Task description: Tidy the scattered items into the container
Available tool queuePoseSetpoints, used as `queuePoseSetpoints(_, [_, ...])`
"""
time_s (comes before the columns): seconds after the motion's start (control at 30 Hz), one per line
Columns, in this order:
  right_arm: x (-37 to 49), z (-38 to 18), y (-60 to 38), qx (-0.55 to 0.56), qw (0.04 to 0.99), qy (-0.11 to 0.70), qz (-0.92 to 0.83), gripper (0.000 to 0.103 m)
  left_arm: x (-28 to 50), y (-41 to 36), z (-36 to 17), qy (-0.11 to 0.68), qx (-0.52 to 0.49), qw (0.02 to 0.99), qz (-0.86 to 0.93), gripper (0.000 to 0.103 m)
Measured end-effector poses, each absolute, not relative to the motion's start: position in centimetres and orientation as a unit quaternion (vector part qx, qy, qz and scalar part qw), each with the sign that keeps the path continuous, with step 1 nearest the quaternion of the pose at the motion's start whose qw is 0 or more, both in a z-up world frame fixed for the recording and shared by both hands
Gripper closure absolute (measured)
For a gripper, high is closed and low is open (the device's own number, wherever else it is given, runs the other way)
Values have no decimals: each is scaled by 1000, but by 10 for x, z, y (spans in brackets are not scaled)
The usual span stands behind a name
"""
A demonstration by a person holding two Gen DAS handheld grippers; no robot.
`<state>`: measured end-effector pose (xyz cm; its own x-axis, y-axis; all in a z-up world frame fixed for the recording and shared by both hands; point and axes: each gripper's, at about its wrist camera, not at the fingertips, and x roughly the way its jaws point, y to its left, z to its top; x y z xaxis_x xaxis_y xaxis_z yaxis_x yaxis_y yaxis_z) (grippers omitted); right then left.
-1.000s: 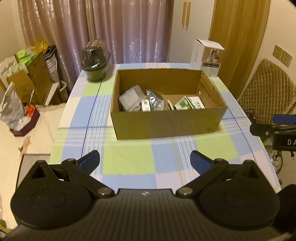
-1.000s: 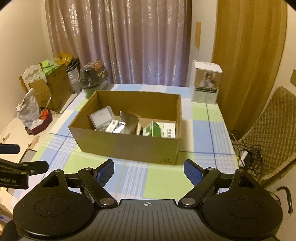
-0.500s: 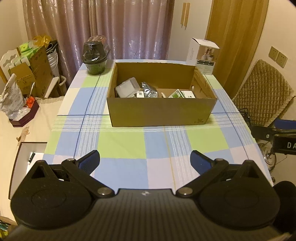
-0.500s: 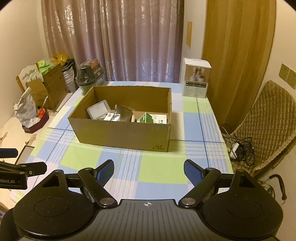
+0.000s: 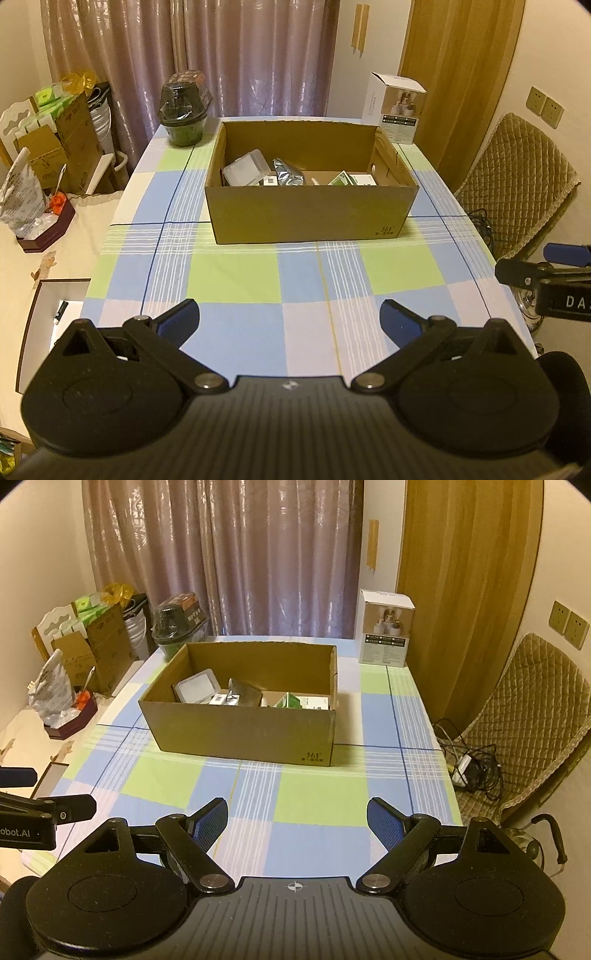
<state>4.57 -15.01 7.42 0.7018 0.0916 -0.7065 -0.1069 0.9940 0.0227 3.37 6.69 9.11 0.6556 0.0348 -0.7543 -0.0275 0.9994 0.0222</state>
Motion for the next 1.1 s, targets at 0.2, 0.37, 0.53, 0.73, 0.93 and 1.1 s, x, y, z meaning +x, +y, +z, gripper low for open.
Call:
queuePoseSetpoints(0.2, [40,72,-147,-10,921,385,56,15,28,67,90,415,3,910,18,1])
queuePoseSetpoints(0.37, [38,70,-145,-12,921,386,57,15,25,69,89,416,-2,909,21,1])
queuePoseSetpoints(0.53, [37,70,-145,-10,920,388,57,15,24,70,86,418,0,908,24,1])
queuePoseSetpoints(0.73, [35,67,-145,-11,918,392,58,15,23,69,84,421,4,907,22,1])
queuePoseSetpoints(0.93, [33,64,-144,-12,916,397,57,15,22,69,79,426,6,905,25,1])
queuePoseSetpoints(1.1, [32,62,-143,-13,915,400,58,15,20,69,77,428,5,903,25,1])
